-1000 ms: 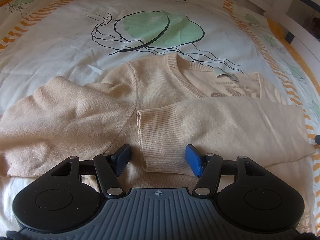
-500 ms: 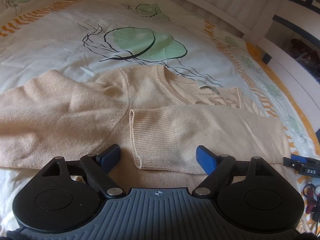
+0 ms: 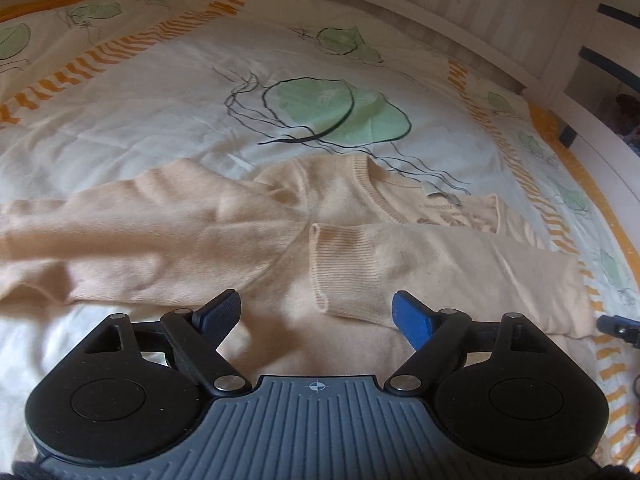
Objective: Fold small clothes
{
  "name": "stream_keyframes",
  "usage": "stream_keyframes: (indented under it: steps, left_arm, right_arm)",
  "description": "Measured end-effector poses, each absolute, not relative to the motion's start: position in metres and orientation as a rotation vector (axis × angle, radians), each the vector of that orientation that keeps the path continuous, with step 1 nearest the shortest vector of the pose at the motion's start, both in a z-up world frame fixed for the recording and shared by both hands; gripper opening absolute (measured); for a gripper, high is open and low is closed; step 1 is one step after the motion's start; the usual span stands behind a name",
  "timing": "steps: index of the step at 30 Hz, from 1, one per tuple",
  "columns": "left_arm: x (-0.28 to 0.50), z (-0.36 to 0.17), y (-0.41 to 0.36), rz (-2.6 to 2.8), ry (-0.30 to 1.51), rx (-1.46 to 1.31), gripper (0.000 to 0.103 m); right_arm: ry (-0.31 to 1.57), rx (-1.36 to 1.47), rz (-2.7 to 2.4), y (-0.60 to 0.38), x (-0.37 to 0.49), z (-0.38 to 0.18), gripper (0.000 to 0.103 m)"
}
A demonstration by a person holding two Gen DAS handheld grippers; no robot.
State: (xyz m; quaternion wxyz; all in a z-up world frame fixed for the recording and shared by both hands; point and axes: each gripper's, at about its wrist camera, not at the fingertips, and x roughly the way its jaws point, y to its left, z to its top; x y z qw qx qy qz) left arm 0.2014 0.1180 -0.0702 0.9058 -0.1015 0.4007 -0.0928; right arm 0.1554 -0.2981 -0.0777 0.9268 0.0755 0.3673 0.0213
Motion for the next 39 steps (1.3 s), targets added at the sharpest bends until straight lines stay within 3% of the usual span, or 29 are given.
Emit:
stream_keyframes:
  steps: [9,21,25,30,31,33,34,39]
  left_arm:
    - [0.186,-0.041,0.223,0.124,0.863,-0.185,0.083]
    - [0.179,-0.033,0.304,0.537,0.840,-0.013,0.078]
    - [0.185,-0.043,0.311,0.619,0.878,0.033,0.057]
    - [0.197,-0.057,0.327,0.624,0.895,-0.010,0.056]
    - [0.199,-0.060,0.329,0.619,0.903,-0.019,0.051]
    - [0.203,-0.067,0.336,0.570,0.933,-0.053,0.028]
    - [0.203,-0.068,0.338,0.548,0.934,-0.070,0.009]
    - [0.203,-0.048,0.333,0.430,0.942,-0.085,0.004]
  right_arm:
    - [0.672,0.149,0.230,-0.296,0.150,0.005,0.101]
    - [0.699,0.143,0.184,-0.306,0.174,-0.044,0.102]
    - [0.689,0.149,0.198,-0.305,0.175,-0.043,0.102]
    - [0.699,0.196,0.201,-0.306,0.178,-0.045,0.102]
    - [0.701,0.202,0.199,-0.306,0.179,-0.045,0.102]
    - [0.703,0.217,0.194,-0.307,0.181,-0.046,0.102]
    - [0.705,0.227,0.193,-0.308,0.182,-0.046,0.102]
    - [0.703,0.247,0.187,-0.310,0.183,-0.045,0.102]
